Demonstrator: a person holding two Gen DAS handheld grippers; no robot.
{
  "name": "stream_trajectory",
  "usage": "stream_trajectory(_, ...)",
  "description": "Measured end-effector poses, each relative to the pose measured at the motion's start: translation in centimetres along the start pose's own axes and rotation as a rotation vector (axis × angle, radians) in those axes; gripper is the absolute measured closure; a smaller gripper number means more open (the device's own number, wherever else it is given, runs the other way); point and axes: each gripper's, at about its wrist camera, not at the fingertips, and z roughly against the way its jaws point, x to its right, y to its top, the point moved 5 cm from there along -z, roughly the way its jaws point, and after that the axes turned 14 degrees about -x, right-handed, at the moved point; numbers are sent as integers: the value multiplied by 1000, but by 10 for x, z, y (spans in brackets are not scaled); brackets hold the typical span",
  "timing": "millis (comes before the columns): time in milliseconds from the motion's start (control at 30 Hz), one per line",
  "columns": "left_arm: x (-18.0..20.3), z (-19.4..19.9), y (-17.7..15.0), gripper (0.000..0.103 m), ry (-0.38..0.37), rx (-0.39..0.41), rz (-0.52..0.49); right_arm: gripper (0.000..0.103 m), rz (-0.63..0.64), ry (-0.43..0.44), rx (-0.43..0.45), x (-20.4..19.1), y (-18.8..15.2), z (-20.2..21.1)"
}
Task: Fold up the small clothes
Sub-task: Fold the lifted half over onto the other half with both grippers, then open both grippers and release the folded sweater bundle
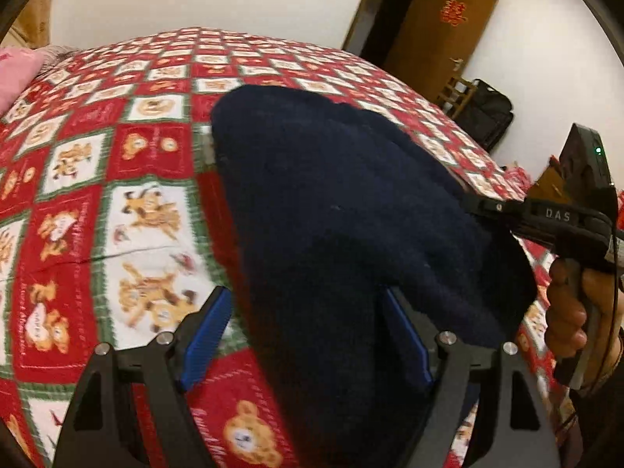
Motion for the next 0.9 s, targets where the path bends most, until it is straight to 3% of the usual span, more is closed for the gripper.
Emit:
stream_trajectory(67,10,2,-1,21,2,10,-36,96,-5,-29,49,7,-3,18)
stream_trajectory(200,26,-8,-5,16,58,2,-106,96,-68,-111,-3,38,-6,1)
stream_trajectory(367,24,-18,-14,16,59,-18,-82,95,-65,-114,-39,49,-7,-15)
stream_trajectory(433,22,-18,-16,16,54,-20,-79,90,-66,-120,-36,48,-2,-7)
stream_trajectory(467,20,-18,-16,16,45,-19,-72,82,-69,-144,-11,47,3,2)
stream_trajectory(533,19,-19,-18,16,29,-20,-66,81,-42,-186,86,37,15,23)
stream_trajectory(600,20,-22,-19,16,20,-22,-69,81,29,-156,129,18,32,32)
stream_trajectory(667,23,-21,-21,16,19,-13,-75,80,103,-86,96,-5,48,22)
stream_trajectory(733,25,-20,-22,16,16,-12,-84,78,160,-38,-26,-21,62,-12)
stream_trajectory(867,27,-22,-26,15,7,-17,-85,78,78,-181,-218,5,75,-80)
stream_trajectory(900,25,-21,-26,13,-1,-16,-81,78,38,-168,-245,16,74,-89)
